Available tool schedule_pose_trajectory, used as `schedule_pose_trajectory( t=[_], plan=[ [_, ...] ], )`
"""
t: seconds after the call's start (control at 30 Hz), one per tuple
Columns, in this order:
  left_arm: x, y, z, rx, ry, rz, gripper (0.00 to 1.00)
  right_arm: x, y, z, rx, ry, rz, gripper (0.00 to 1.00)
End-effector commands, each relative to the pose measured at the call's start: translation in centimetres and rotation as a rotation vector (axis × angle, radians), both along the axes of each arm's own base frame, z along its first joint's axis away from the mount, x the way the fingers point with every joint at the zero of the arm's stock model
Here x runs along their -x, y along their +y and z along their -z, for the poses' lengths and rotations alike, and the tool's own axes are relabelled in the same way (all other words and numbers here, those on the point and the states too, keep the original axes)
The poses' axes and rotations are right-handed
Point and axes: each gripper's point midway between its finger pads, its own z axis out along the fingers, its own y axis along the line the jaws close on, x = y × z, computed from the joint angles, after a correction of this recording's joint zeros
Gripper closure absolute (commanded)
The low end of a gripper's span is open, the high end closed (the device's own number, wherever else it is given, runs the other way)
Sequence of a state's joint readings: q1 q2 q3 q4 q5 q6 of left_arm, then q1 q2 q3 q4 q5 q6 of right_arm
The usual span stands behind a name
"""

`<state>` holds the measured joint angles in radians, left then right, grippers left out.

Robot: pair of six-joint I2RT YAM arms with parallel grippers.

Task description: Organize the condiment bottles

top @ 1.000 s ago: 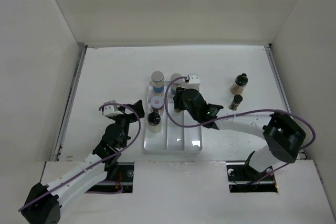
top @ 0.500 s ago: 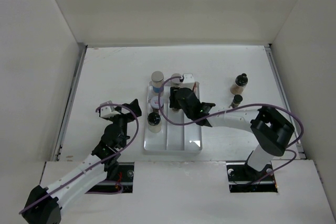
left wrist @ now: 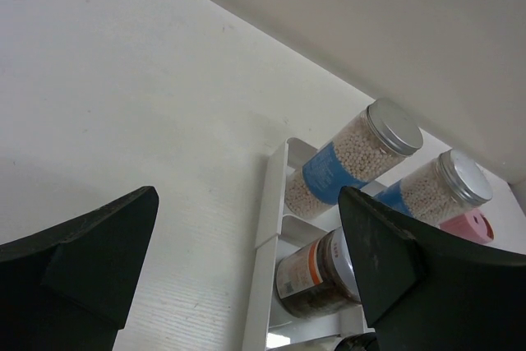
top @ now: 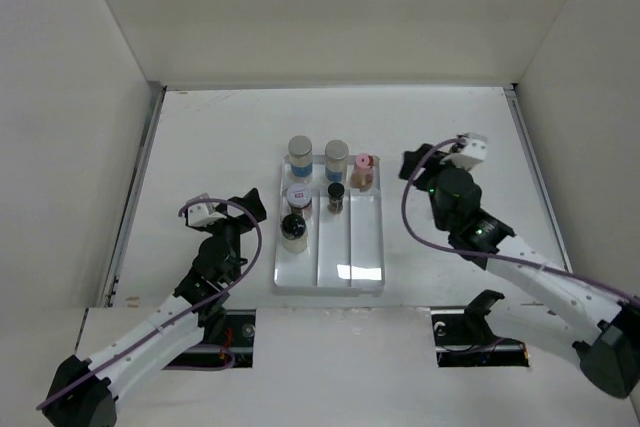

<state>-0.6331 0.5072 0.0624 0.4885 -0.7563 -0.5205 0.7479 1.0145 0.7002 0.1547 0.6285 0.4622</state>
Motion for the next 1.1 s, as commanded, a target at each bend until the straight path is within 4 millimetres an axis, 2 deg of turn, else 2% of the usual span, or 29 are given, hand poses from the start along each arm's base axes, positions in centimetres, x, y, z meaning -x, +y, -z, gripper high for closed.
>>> schedule_pose_trajectory(
  t=[0.0, 0.07, 0.17, 0.43, 0.57, 0.63, 0.73, 0.83, 0.93, 1.07],
  plan=[
    [-0.1, 0.1, -0.2, 0.028, -0.012, -0.006, 0.07, 0.4, -9.6, 4.8, 0.142, 0.119, 0.303, 0.20],
    [0.0, -0.3, -0.4, 0.037, -0.018, 0.011, 0.07, 0.7, -13.0, 6.4, 0.195, 0.174, 0.400, 0.16],
    [-0.1, 0.0, -0.2, 0.034, -0.014, -0.002, 0.06, 0.3, -14.7, 8.5, 0.237, 0.241, 0.427, 0.11],
    [-0.3, -0.6, -0.2, 0.027, -0.006, 0.027, 0.06, -2.2, -14.1, 10.5, 0.227, 0.317, 0.407, 0.08],
    [-0.2, -0.4, -0.1, 0.030, -0.010, 0.022, 0.06, -3.1, -14.2, 12.4, 0.195, 0.354, 0.405, 0.16],
    [-0.2, -0.7, -0.1, 0.028, -0.007, 0.033, 0.06, -3.3, -14.0, 12.8, 0.195, 0.355, 0.404, 0.21],
    [-0.2, -0.6, 0.0, 0.027, -0.006, 0.028, 0.06, -3.6, -14.0, 12.6, 0.193, 0.342, 0.409, 0.39],
    [-0.2, -0.8, 0.0, 0.023, -0.001, 0.039, 0.06, -3.2, -13.9, 11.8, 0.205, 0.315, 0.422, 0.51],
    [-0.2, -0.6, 0.0, 0.026, -0.008, 0.031, 0.06, -2.3, -12.7, 9.9, 0.209, 0.256, 0.401, 0.55],
    [-0.1, -0.8, -0.2, 0.029, -0.011, 0.040, 0.06, 0.5, -8.4, 7.2, 0.200, 0.190, 0.255, 0.57]
  ],
)
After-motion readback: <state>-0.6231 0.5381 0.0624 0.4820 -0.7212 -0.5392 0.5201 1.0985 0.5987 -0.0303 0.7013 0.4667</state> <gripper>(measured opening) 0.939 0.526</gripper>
